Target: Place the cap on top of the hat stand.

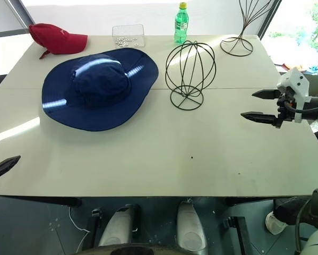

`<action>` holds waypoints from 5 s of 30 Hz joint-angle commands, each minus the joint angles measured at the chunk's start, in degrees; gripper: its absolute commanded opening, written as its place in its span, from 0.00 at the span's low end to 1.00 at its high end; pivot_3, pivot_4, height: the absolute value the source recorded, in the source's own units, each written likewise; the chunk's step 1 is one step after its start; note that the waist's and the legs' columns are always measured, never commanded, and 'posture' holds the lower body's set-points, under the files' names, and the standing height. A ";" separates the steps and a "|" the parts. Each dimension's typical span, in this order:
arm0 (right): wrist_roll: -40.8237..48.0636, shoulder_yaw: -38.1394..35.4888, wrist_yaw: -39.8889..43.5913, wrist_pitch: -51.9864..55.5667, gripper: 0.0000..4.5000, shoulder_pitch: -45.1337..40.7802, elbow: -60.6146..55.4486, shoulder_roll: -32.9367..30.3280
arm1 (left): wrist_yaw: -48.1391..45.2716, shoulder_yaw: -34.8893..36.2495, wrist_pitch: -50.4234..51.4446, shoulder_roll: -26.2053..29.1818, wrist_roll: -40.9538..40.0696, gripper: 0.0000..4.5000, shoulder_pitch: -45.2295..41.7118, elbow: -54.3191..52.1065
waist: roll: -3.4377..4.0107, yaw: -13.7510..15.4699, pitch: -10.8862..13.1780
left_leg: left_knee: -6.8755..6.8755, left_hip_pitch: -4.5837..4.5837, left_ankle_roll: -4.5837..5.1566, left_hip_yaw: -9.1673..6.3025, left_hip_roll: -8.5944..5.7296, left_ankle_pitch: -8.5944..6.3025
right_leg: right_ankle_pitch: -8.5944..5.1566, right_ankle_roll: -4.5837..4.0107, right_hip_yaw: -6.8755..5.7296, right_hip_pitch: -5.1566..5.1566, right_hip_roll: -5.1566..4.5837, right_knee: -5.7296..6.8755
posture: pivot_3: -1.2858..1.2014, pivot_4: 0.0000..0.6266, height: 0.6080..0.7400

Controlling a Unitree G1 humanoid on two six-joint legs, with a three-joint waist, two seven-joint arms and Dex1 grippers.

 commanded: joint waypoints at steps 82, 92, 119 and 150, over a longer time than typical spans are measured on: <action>28.81 -36.30 -26.97 33.57 1.00 29.61 -59.99 -4.82 | 14.68 -60.36 -38.88 -30.40 37.95 0.01 -106.15 50.13 | -0.22 3.27 0.02 | 0.97 -0.13 0.10 -0.30 -0.07 -0.01 | 0.21 0.82 0.04 0.41 0.19 0.47 | 0.52 0.24 0.99; 28.47 -51.31 -26.19 37.84 1.00 39.41 -63.15 -1.99 | 34.75 -77.78 -71.83 -18.09 71.98 0.01 -104.69 46.88 | -0.16 1.91 0.02 | 0.87 -0.03 0.20 -0.30 -0.05 -0.07 | 0.18 0.85 0.09 0.39 0.22 0.50 | 0.52 0.24 0.99; 29.74 -57.32 -28.01 38.33 1.00 48.22 -64.89 2.73 | 68.35 -94.89 -70.20 -18.03 99.68 0.01 -98.18 54.40 | -0.25 3.38 0.04 | 0.99 -0.09 0.17 -0.29 -0.08 -0.07 | 0.19 0.83 0.08 0.45 0.18 0.48 | 0.52 0.24 0.99; 29.32 -53.66 -29.05 35.41 1.00 47.28 -64.08 1.05 | 27.42 -76.93 -68.84 -22.42 58.62 0.34 -85.54 48.71 | -0.21 3.22 0.02 | 1.00 -0.04 0.18 -0.30 -0.07 -0.06 | 0.20 0.82 0.09 0.49 0.19 0.51 | 0.52 0.24 0.99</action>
